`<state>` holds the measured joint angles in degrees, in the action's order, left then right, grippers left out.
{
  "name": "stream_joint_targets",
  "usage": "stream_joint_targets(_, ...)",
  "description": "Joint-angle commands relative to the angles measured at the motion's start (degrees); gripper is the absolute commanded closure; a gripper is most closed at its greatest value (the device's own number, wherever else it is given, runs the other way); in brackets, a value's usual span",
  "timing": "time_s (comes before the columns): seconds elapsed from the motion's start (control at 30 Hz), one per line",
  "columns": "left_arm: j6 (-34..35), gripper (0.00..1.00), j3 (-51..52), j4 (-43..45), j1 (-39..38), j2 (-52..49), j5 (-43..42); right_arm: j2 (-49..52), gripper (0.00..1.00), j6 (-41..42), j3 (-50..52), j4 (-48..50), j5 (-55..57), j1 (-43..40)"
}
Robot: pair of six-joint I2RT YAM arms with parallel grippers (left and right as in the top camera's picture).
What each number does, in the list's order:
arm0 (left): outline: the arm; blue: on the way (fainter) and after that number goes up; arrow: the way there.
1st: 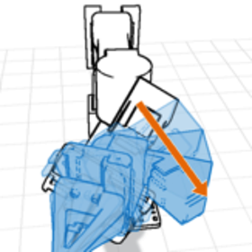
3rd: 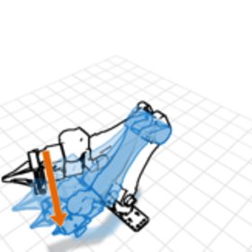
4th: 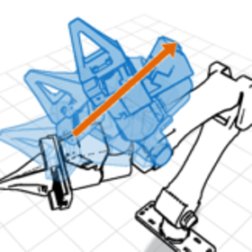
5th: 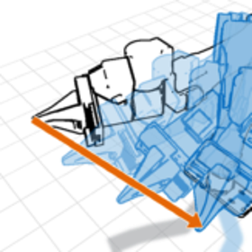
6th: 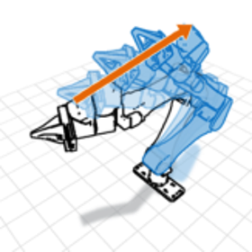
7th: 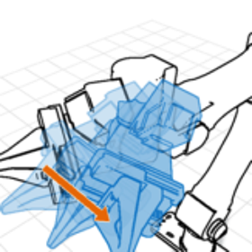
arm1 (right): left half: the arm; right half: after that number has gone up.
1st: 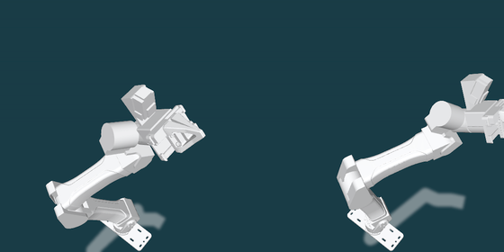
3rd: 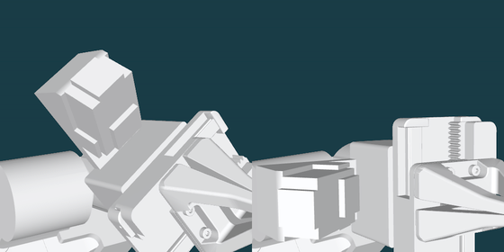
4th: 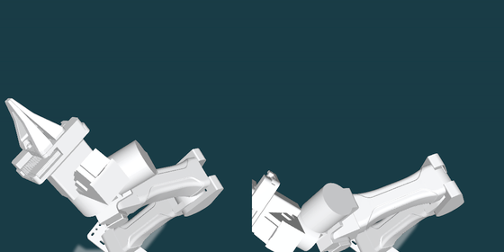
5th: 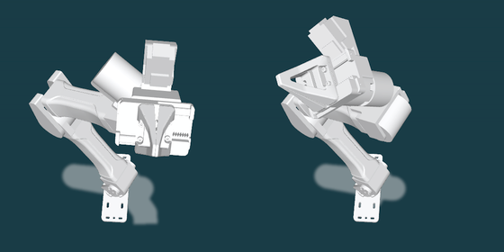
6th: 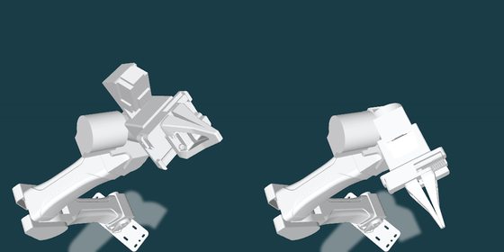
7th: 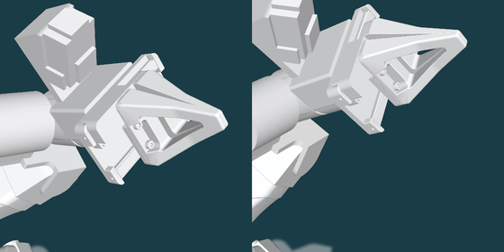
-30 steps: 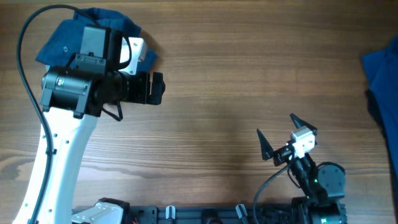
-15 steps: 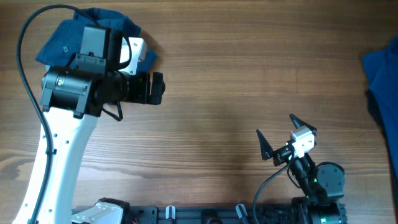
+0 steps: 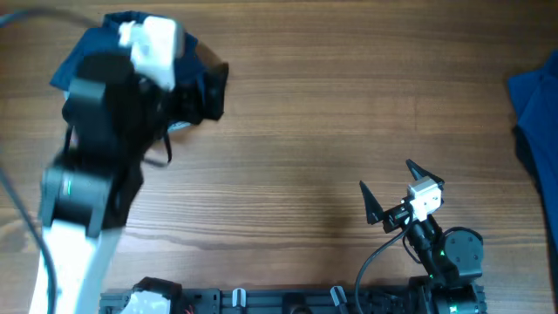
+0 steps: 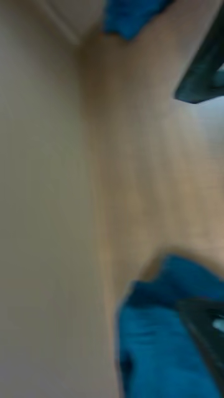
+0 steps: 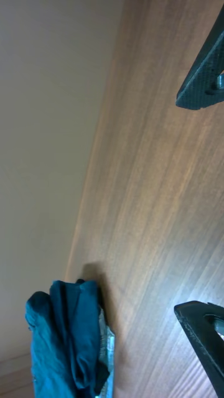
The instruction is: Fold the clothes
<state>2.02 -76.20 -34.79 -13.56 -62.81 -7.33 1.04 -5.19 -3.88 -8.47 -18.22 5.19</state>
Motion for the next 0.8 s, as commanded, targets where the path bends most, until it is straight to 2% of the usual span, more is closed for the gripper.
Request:
stream_joint_targets(0.0, -1.44, 0.0, 17.35, 8.15, -0.15, 10.84, -0.31, -0.76, 0.0, 0.72, -0.13, 0.33, -1.14, -0.28)
stream_joint_targets(0.17, -1.55, 0.0, 41.64, 16.98, 0.52, 29.24, -0.31, -0.76, 0.01, 0.72, -0.13, 0.33, -1.14, -0.28)
stream_joint_targets(0.23, -1.55, 0.0, 52.13, 19.74, 1.33, 40.52, -0.52, -0.76, 0.0, 0.72, -0.13, 0.33, -1.14, -0.28)
stream_joint_targets(0.3, -1.51, 0.0, 57.11, 19.78, 1.92, 46.9, -0.9, -0.76, 0.01, 0.74, -0.13, 0.33, -1.16, -0.28)
stream_joint_targets(0.6, -1.55, 0.0, 69.68, 17.0, 2.6, 62.77, -1.14, -0.76, 0.0, 0.74, -0.13, 0.33, -1.14, -0.28)
stream_joint_targets(0.77, -1.55, 0.0, 70.95, 17.9, 2.49, 62.62, -0.94, -0.76, 0.01, 0.72, -0.13, 0.33, -1.14, -0.28)
